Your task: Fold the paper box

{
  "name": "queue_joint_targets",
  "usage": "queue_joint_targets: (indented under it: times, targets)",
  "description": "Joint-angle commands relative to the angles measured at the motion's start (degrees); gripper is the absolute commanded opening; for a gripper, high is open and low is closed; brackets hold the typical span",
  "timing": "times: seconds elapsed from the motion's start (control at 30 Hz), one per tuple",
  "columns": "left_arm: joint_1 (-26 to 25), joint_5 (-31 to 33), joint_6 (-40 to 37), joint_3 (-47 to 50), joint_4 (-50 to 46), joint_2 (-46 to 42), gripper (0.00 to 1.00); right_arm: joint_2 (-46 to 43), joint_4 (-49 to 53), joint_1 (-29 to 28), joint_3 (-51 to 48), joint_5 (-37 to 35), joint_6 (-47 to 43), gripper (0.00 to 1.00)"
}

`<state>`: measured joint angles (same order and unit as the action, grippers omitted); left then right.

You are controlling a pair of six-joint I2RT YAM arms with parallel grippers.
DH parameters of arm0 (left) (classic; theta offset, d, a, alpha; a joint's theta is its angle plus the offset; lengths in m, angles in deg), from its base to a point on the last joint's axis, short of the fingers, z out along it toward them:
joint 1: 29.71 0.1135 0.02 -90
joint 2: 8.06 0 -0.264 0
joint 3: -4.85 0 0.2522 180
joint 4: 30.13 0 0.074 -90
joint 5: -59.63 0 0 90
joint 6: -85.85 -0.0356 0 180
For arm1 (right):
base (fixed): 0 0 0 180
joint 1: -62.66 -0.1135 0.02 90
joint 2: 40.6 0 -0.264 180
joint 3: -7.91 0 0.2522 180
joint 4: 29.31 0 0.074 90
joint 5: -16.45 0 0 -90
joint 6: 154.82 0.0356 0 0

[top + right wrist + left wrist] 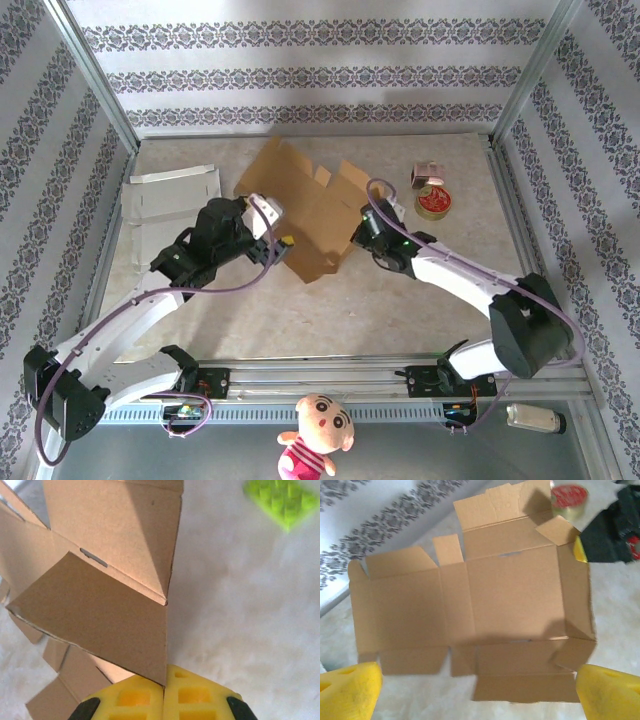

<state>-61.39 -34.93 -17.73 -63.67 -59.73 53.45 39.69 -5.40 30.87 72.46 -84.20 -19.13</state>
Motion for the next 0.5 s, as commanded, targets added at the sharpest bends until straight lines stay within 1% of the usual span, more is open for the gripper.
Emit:
queue_joint_targets:
  times: [0.0,0.03,0.1,0.13,0.17,0.27,0.33,0.4,0.47]
  targets:
    - [1.7,4.2,9.8,-5.3,3.0,1.9,0.99,-4.1,3.3,0.8,6.8,-0.7,-35.1,0.0]
    - [2.2,4.1,11.3,-6.8,2.9,2.8,0.99,-5.2,4.4,0.8,8.7,-1.4,-41.8,0.0]
    - [3.3,2.5,12.5,-10.1,2.1,4.7,0.99,-7.7,4.7,0.9,10.5,0.7,-54.9,0.0]
    - [3.6,0.7,11.9,-11.6,1.9,5.5,0.99,-9.1,4.0,0.9,10.8,2.8,-61.8,0.0]
    - [3.7,-1.7,10.1,-12.8,1.9,6.3,0.99,-10.0,3.3,1.0,11.3,3.1,-67.3,0.0]
    - [3.7,-10.2,0.9,-15.2,2.3,7.8,0.99,-10.7,4.2,2.1,14.6,3.4,-78.2,0.0]
    - [3.7,-16.0,-8.1,-17.0,1.2,8.8,0.99,-10.5,5.6,2.6,17.3,4.1,-86.0,0.0]
    - [3.7,-17.2,-13.1,-19.7,-0.3,10.4,0.99,-10.0,6.3,2.7,19.4,4.1,-92.2,0.0]
    - [3.7,-17.5,-18.1,-23.8,-3.9,13.4,0.99,-9.0,8.1,2.7,22.2,4.1,-94.8,0.0]
